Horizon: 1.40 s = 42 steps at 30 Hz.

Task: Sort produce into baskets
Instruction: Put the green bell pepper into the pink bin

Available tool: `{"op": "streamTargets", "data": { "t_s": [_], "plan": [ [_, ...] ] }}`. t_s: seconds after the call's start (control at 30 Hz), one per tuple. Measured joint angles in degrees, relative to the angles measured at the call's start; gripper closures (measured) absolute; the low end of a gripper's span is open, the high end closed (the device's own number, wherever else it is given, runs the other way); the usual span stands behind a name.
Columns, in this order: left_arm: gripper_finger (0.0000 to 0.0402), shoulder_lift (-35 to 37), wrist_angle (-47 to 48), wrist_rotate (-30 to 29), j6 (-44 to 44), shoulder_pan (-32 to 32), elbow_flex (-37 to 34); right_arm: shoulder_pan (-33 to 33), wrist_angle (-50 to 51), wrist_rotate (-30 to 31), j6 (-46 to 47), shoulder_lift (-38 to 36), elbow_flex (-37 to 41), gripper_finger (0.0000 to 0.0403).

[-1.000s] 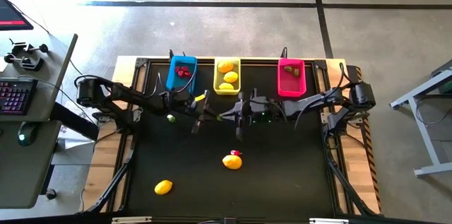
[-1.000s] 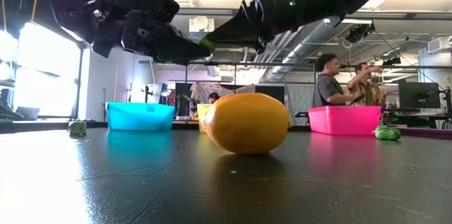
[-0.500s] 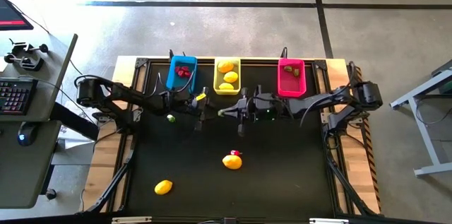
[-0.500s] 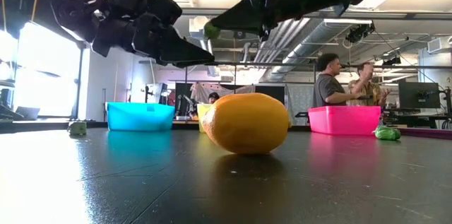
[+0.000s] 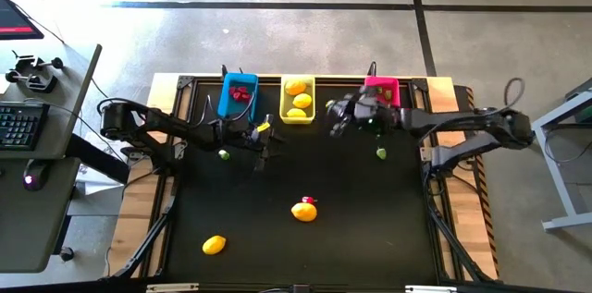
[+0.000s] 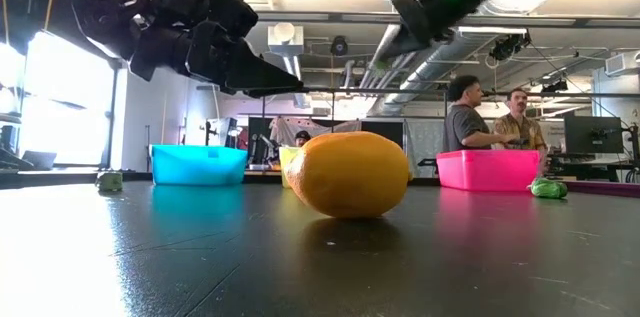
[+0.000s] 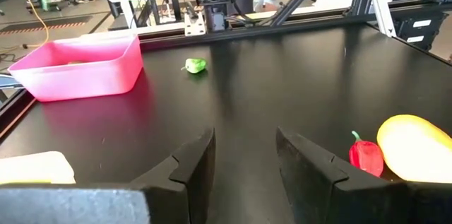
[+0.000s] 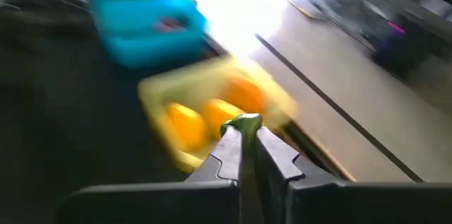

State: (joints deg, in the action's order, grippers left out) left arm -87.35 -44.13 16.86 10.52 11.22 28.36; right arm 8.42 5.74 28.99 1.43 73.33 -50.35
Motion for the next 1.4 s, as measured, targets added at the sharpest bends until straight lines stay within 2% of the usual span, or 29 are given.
{"op": "streamTargets", "data": {
  "t_s": [0.13, 0.27, 0.57, 0.7, 1.07, 1.4],
  "plan": [
    [0.0266, 0.0, 0.1, 0.0, 0.0, 0.0, 0.0, 5.7, 11.7, 5.8, 3.4, -3.1, 0.0, 0.0396],
    [0.0266, 0.0, 0.1, 0.0, 0.0, 0.0, 0.0, 12.9, 20.2, 7.4, 6.7, -3.6, 0.1, 0.0396],
    [0.0266, 0.0, 0.4, 0.0, 0.0, 0.0, 0.0, 28.7, 18.7, 7.0, 7.0, -3.3, 6.6, 0.0396],
    [0.0266, 0.0, 0.5, 0.0, 0.0, 0.0, 0.0, 33.3, 14.8, 2.8, 6.2, -2.0, 9.7, 0.0396],
    [0.0266, 0.0, 0.5, 0.1, 0.0, 0.0, 0.0, 38.2, 8.5, -1.5, 6.6, 6.3, 11.6, 0.0391],
    [0.0266, 0.0, 0.6, 0.4, 0.0, 0.0, 0.0, 38.5, 8.1, -1.5, 7.4, 11.1, 11.6, 0.0332]
  ]
}}
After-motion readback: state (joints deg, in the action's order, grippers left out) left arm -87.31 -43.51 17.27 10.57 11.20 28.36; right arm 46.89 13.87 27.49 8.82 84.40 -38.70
